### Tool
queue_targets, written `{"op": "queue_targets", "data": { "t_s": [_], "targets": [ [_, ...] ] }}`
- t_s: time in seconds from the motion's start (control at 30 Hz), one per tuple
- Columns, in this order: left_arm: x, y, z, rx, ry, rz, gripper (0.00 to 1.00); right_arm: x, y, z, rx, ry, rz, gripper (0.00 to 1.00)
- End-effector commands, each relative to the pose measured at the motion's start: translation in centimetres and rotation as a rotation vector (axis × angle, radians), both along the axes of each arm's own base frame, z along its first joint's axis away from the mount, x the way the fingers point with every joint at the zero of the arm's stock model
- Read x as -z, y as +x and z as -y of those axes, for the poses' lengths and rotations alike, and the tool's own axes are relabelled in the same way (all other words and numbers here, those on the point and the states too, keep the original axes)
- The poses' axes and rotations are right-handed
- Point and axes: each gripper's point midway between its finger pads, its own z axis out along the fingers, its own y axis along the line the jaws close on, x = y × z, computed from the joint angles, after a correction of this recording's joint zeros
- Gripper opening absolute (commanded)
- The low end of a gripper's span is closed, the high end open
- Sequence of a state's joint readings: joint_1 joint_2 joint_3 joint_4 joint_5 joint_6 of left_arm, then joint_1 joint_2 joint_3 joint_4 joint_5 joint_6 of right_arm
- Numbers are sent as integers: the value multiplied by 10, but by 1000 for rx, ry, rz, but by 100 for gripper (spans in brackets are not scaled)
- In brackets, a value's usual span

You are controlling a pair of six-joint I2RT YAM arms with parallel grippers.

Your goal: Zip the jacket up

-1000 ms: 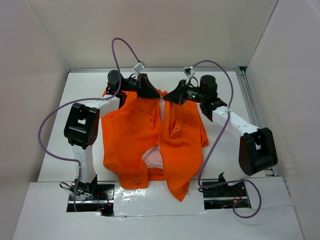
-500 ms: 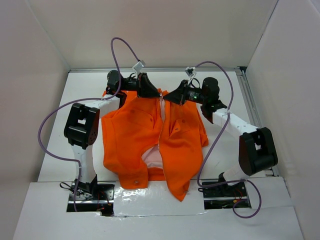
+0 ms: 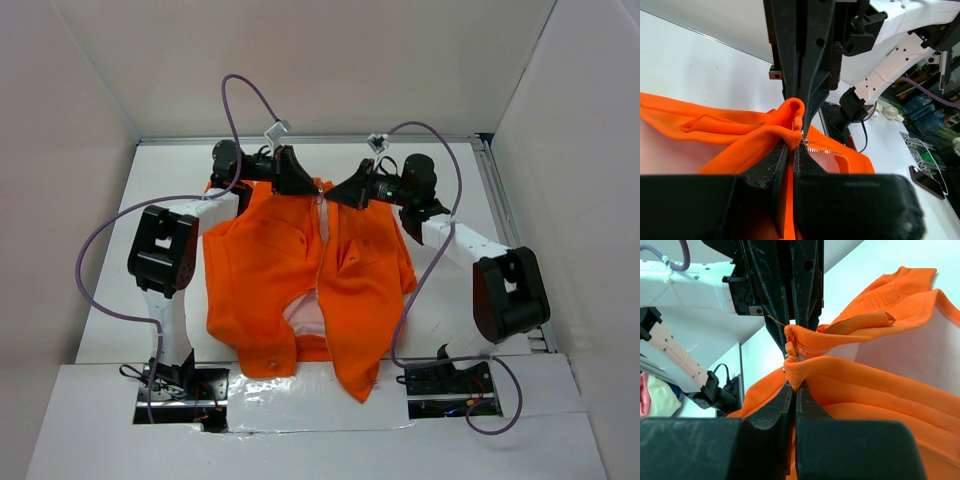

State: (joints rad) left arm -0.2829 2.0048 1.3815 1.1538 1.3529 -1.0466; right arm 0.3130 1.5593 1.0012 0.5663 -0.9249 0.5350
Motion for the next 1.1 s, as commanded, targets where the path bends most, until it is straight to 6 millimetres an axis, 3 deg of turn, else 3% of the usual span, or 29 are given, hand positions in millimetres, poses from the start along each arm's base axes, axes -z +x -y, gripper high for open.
{"op": "queue_targets", "data": {
  "t_s": [0.0,0.23,0.47,0.8,0.93,0.97,1.0,1.03,1.07],
  "targets": [
    [-20,-13,9,42,-29,80,0,-37,4,-5,-23,70,129,0],
    [-10,-19,16,71,-20,66,0,-58,0,11,6,153,158,0],
    [-10,-22,24,72,-16,71,0,-69,-4,9,-39,196,152,0],
    [3,-32,21,87,12,64,0,-97,7,28,13,211,202,0],
    [-9,-33,22,73,30,76,0,-80,10,27,-10,132,193,0],
    [-21,-33,22,63,24,108,8,-74,9,26,-26,99,243,0],
    [-28,-31,22,42,28,122,37,-62,8,26,-36,62,191,0],
    [-32,-30,21,31,29,139,53,-50,6,26,-50,27,140,0],
    [-36,-26,21,8,27,186,61,-48,3,25,-76,-14,210,0]
  ]
}}
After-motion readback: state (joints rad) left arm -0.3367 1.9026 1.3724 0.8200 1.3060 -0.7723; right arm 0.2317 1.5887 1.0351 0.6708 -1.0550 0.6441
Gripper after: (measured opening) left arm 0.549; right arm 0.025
